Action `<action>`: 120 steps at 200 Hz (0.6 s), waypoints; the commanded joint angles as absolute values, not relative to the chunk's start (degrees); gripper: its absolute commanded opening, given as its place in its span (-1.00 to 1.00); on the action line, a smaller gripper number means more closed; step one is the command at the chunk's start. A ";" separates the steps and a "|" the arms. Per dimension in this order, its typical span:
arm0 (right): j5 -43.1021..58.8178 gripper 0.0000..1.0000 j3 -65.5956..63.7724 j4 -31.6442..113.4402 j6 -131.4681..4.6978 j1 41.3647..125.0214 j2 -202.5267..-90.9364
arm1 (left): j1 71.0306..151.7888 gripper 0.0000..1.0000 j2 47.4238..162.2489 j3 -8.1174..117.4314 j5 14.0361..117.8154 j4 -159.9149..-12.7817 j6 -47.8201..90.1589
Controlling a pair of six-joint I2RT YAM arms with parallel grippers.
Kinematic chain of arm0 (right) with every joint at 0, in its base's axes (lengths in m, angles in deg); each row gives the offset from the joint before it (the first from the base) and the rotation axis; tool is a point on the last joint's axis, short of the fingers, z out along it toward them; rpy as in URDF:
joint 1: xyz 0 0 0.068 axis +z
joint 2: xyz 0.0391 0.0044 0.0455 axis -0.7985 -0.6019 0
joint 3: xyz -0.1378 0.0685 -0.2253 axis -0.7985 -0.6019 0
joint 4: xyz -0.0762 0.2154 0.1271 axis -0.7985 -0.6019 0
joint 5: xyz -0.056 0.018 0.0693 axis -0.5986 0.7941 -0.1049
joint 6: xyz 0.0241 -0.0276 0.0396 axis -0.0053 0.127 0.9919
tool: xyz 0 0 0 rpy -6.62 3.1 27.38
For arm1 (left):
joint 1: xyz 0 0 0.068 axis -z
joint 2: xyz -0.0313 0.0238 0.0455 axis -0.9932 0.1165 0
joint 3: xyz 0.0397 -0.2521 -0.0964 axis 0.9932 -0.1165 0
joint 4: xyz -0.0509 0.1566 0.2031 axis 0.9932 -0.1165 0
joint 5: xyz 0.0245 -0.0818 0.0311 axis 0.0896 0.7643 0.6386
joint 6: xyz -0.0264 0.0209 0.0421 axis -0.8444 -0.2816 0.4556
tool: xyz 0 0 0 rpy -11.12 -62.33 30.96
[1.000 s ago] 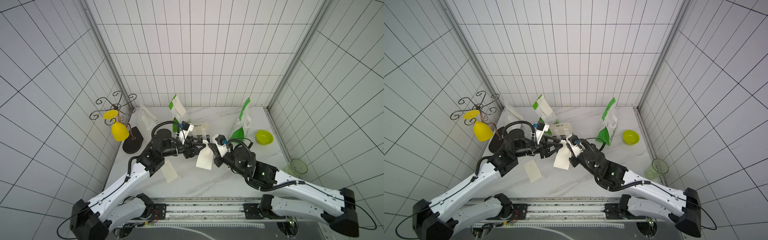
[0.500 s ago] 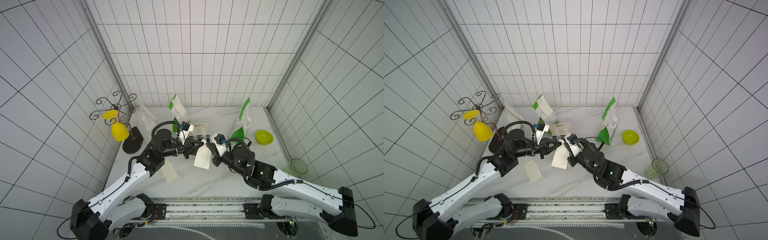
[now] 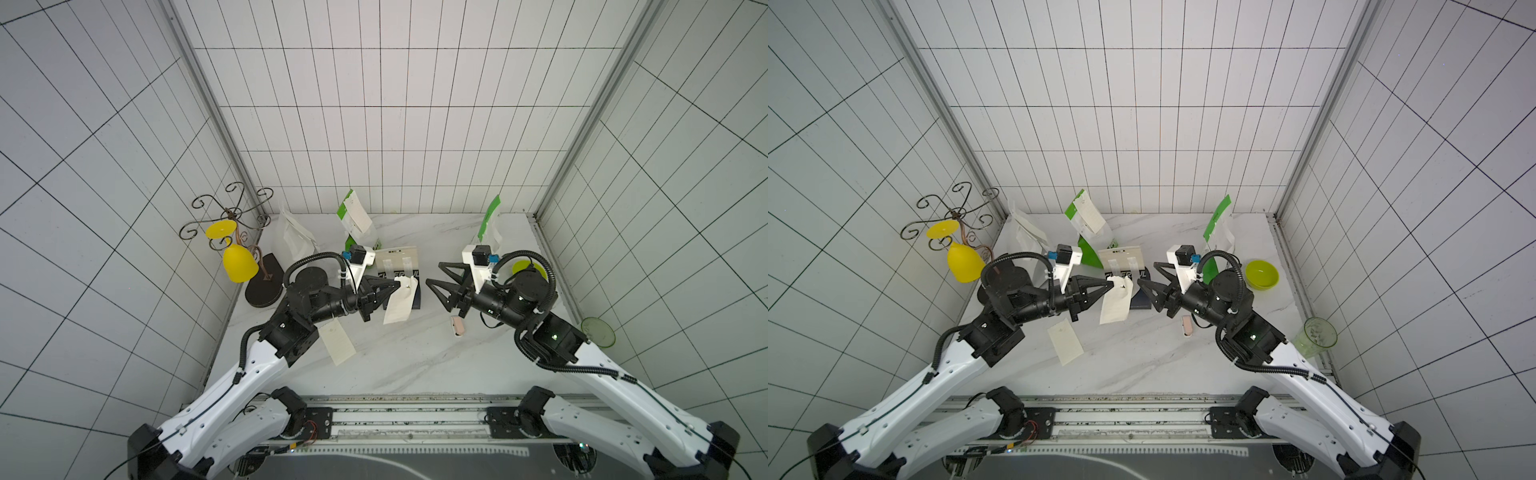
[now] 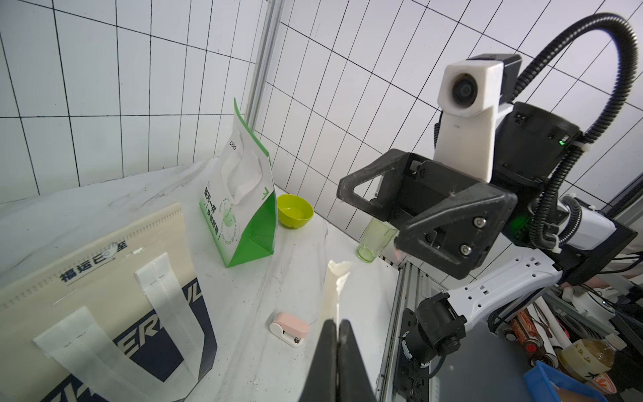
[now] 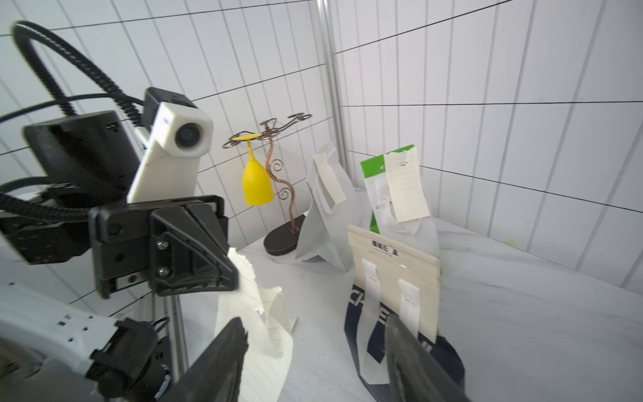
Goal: Staple the receipts to the bags
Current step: Pick up the receipt from the center of the board.
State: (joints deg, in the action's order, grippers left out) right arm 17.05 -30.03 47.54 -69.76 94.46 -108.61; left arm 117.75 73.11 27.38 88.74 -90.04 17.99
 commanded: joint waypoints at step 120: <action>37.17 -0.41 -27.26 55.44 -66.10 93.16 -115.91 | 117.72 -1.00 72.30 25.97 96.60 -84.29 16.09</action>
